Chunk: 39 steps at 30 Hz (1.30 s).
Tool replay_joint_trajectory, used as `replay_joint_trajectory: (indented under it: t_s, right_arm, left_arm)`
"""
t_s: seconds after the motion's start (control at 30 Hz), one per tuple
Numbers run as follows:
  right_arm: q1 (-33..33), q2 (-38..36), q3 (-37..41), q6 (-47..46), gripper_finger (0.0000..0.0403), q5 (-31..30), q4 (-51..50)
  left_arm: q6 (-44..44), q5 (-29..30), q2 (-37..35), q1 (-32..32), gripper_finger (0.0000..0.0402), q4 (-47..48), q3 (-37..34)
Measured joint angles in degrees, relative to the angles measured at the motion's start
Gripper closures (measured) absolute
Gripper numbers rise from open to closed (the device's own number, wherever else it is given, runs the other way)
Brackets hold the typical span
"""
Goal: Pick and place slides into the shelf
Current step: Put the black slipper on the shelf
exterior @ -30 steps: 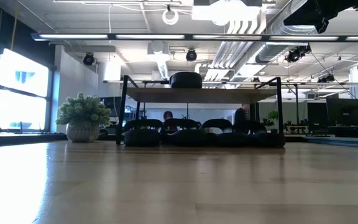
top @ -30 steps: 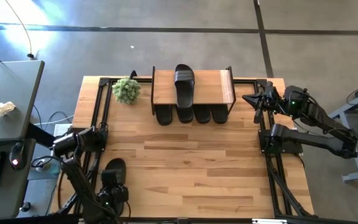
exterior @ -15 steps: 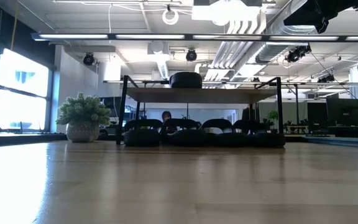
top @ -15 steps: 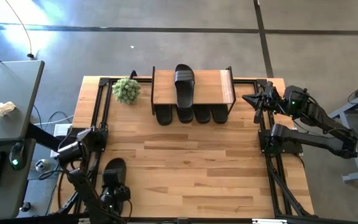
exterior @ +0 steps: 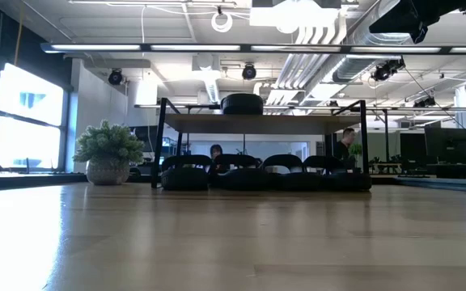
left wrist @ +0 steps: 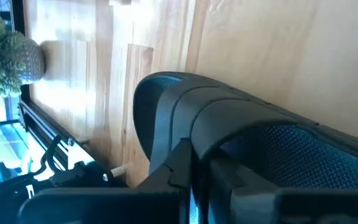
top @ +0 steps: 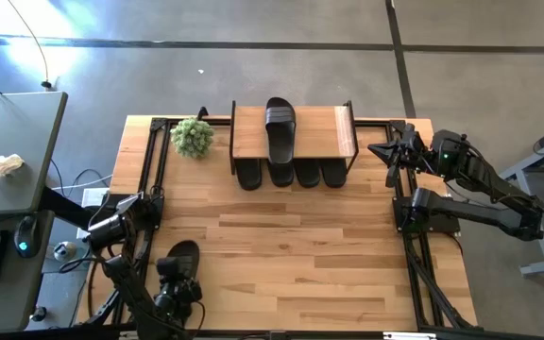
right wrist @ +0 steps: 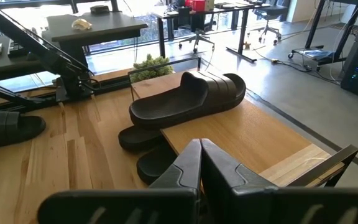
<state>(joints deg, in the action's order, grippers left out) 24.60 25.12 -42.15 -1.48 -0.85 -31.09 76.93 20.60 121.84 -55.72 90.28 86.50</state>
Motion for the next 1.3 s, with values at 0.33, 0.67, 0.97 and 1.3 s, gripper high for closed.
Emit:
replay_joint_trajectory:
  t_s: [0.33, 0.67, 0.97, 1.3]
  right_arm:
    - [0.00, -0.01, 0.00, 0.00, 0.0403, 0.00, 0.00]
    - [0.00, -0.02, 0.00, 0.00, 0.0403, -0.02, 0.00]
    - [0.00, -0.02, -0.02, 0.00, 0.0403, -0.02, 0.02]
    - [-0.02, -0.02, -0.02, 0.00, 0.0403, 0.00, 0.02]
  left_arm:
    - [1.25, -0.04, -0.02, 2.00, 0.0392, -0.44, 7.13]
    - [-6.29, 20.80, -0.04, 7.84, 0.0397, -0.61, 31.72]
    - [-24.90, 43.09, -3.80, 16.26, 0.0398, -7.33, 46.14]
    - [-55.12, 55.93, -7.38, 31.40, 0.0399, -12.99, 48.44]
